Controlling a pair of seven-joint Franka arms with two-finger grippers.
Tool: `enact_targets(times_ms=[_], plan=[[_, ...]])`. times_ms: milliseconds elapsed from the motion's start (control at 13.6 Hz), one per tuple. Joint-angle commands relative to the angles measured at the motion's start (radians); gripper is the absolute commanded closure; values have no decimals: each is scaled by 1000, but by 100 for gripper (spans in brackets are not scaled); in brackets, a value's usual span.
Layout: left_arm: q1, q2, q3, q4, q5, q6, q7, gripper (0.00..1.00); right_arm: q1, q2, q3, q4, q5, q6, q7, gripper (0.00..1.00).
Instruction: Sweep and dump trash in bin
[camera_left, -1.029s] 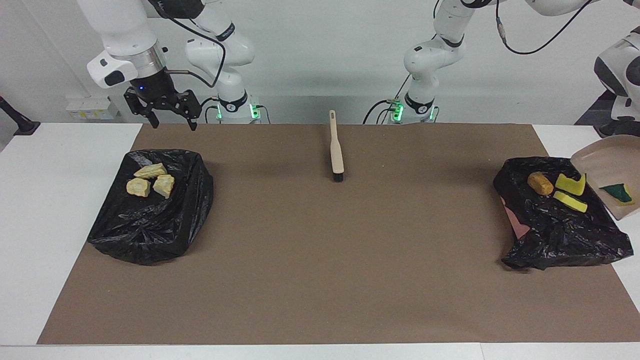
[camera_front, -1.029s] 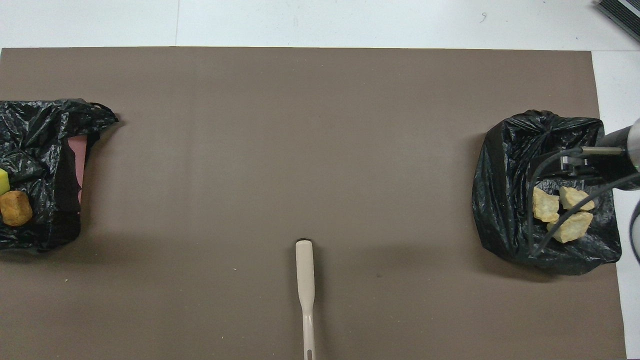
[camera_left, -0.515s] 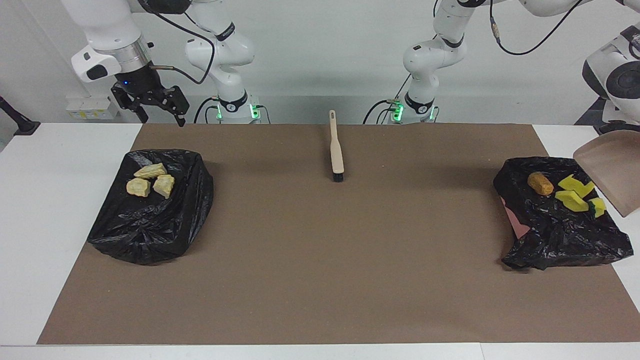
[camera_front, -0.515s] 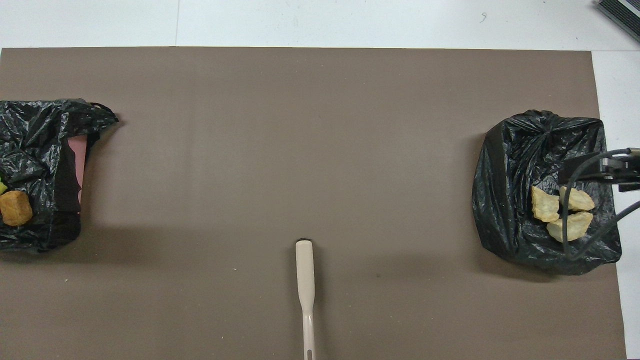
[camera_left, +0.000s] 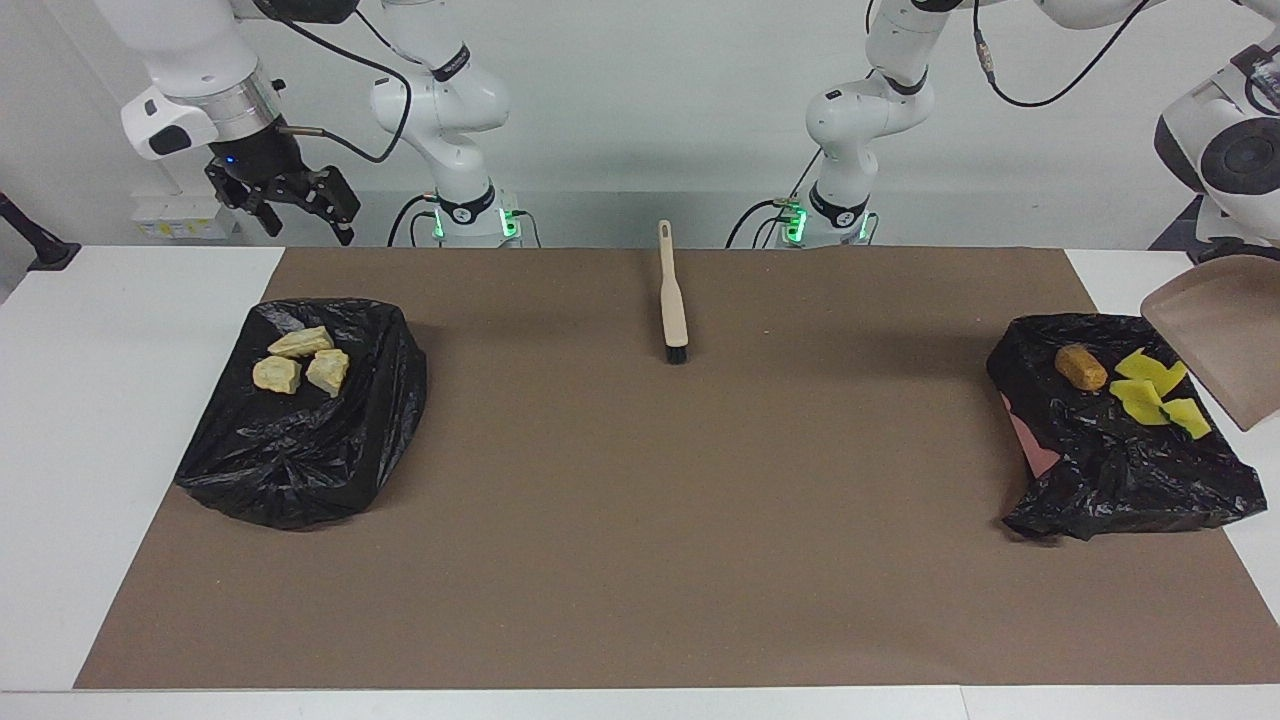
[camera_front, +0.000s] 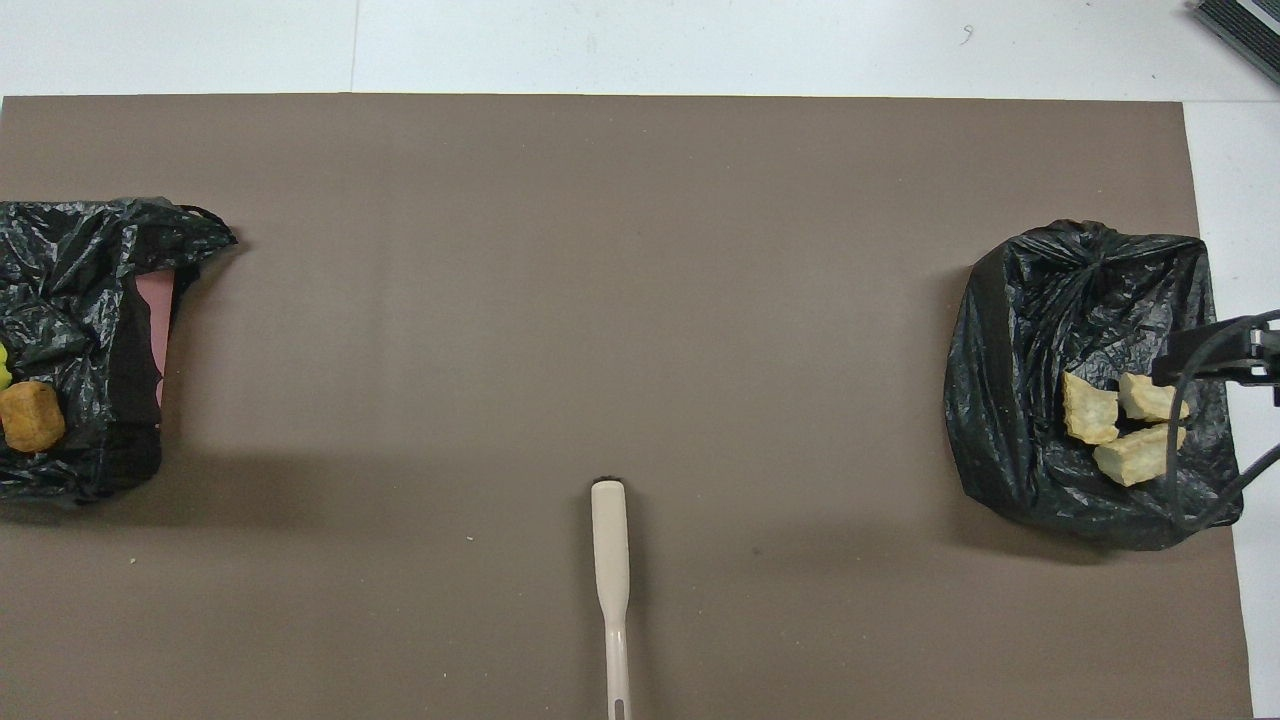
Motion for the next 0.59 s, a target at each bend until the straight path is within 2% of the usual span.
enact_targets(times_ms=[0, 221, 515], plan=[[-15, -10, 6, 2, -212, -21, -9, 100, 14, -17, -6, -18, -12, 12, -32, 0], [-68, -16, 1, -25, -380, -59, -32, 100, 14, -17, -2, -14, -9, 26, -35, 0], [-153, -13, 1, -102, -587, -67, -312, 100, 6, -18, -5, -9, -20, 55, -173, 0]])
